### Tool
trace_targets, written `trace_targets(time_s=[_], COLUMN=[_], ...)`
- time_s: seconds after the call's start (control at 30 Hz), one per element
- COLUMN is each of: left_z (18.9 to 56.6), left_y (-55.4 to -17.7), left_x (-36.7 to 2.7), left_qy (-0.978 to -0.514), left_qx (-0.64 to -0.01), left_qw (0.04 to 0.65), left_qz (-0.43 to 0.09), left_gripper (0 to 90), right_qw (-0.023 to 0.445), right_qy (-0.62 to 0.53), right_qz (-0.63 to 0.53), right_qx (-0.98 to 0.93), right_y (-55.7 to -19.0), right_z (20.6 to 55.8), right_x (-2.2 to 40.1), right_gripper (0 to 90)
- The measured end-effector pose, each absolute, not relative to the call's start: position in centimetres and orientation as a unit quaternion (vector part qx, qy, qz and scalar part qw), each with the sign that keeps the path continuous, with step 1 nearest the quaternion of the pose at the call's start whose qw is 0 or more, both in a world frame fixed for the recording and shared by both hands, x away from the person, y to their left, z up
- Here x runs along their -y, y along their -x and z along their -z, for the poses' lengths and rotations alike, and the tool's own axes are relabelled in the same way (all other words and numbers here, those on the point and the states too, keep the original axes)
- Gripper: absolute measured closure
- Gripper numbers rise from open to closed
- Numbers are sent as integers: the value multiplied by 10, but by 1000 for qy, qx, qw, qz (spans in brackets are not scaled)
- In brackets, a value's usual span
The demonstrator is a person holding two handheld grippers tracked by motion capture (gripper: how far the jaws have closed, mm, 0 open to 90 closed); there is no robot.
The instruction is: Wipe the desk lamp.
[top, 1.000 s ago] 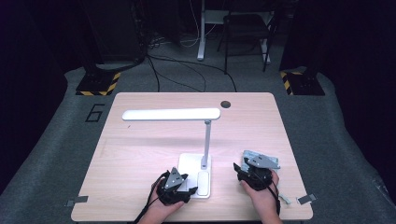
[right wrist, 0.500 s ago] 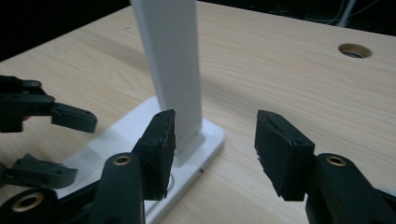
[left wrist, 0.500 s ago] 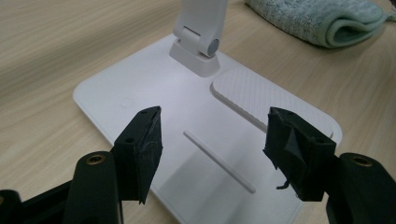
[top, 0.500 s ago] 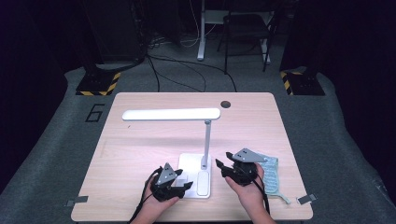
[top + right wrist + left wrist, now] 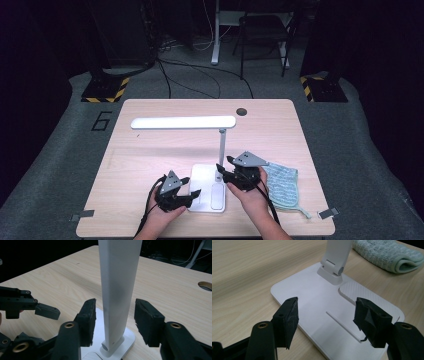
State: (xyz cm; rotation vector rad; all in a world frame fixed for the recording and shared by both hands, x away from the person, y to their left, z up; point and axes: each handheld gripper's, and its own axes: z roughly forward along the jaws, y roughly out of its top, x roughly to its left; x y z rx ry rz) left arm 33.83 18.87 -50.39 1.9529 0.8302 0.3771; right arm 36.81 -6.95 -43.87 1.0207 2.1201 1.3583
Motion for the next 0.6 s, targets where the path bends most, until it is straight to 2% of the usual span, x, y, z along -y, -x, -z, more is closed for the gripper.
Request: trace_targets(time_s=[0.17,0.37,0.6], left_z=[504,505,505], left_y=[-339,-340,-341], left_x=[-188,-189,-191], left_qy=[-807,-808,-810], left_qx=[-331,-333,-333], left_qw=[463,461,458], left_qz=[-157,-155,-151], left_gripper=[360,360,360], right_qw=[208,214,200], right_qy=[-374,-376,-379], right_qz=[-492,-484,-486], right_qx=[-758,-760,-761], right_y=[-373,-376,-384], right_z=[439,437,436], right_x=[67,65,67], right_gripper=[620,646,704])
